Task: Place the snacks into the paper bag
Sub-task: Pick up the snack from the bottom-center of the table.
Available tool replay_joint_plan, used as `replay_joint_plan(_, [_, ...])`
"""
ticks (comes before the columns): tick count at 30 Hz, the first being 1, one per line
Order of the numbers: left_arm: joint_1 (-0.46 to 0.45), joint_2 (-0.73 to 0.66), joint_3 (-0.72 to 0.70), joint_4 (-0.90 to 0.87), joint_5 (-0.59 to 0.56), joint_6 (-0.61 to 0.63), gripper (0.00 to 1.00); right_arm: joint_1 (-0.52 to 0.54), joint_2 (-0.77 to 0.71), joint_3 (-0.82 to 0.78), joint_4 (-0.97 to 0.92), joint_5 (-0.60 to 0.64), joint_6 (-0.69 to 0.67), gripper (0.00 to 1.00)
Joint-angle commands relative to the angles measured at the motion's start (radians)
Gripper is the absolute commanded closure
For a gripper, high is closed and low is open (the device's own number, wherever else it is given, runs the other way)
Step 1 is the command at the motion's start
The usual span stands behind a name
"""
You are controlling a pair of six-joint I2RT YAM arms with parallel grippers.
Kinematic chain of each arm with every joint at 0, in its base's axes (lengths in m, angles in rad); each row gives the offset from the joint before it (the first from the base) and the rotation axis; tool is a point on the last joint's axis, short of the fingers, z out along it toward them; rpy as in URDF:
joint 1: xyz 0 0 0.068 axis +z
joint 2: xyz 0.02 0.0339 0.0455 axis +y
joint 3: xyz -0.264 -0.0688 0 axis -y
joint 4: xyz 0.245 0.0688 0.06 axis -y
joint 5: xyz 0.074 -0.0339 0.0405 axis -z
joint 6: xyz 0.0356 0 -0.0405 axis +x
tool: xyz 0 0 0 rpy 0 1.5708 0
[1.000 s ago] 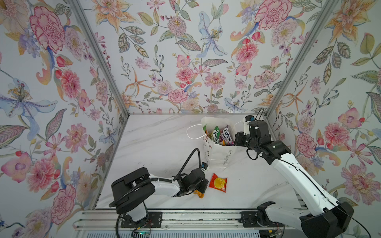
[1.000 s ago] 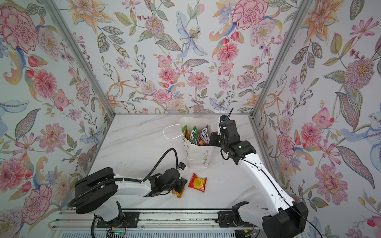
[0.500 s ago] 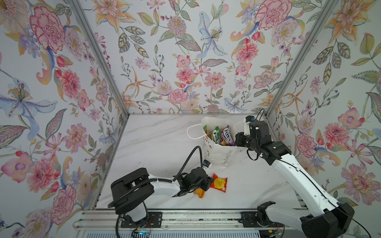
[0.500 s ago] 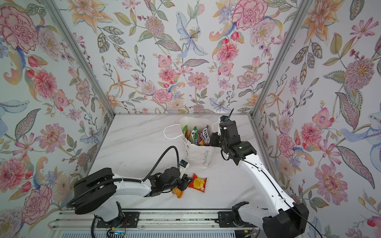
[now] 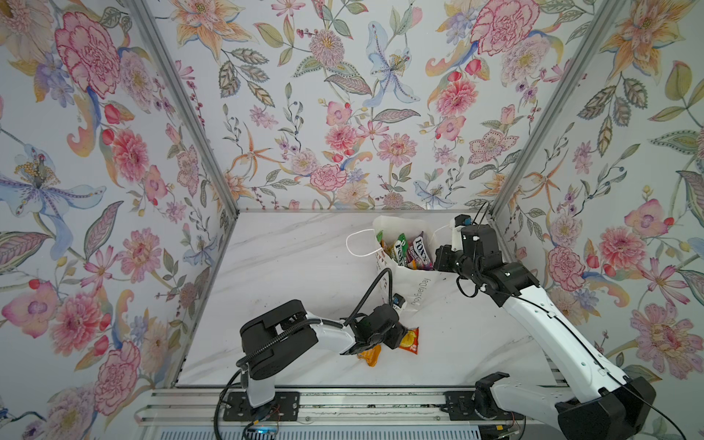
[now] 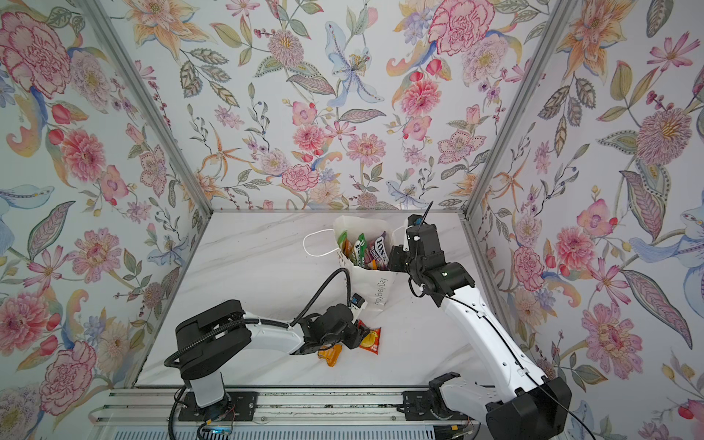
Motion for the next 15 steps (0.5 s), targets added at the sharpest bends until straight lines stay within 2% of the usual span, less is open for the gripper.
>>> replay_joint_plan(1, [-0.015,-0.005,-0.016,-0.091,-0.014,0.026,0.54,-0.008,-0.018,-0.018,-0.029,-0.005,0.005,1.0])
replay_joint_plan(8, [-0.015,-0.074,-0.084,-0.06,-0.04,0.009,0.81,-0.008,-0.02,-0.02,-0.028,-0.008,0.01,1.0])
replay_joint_plan(15, [-0.015,-0.183,-0.178,0.027,-0.091,-0.036,0.95,-0.01,-0.023,-0.01,-0.036,-0.004,0.006,1.0])
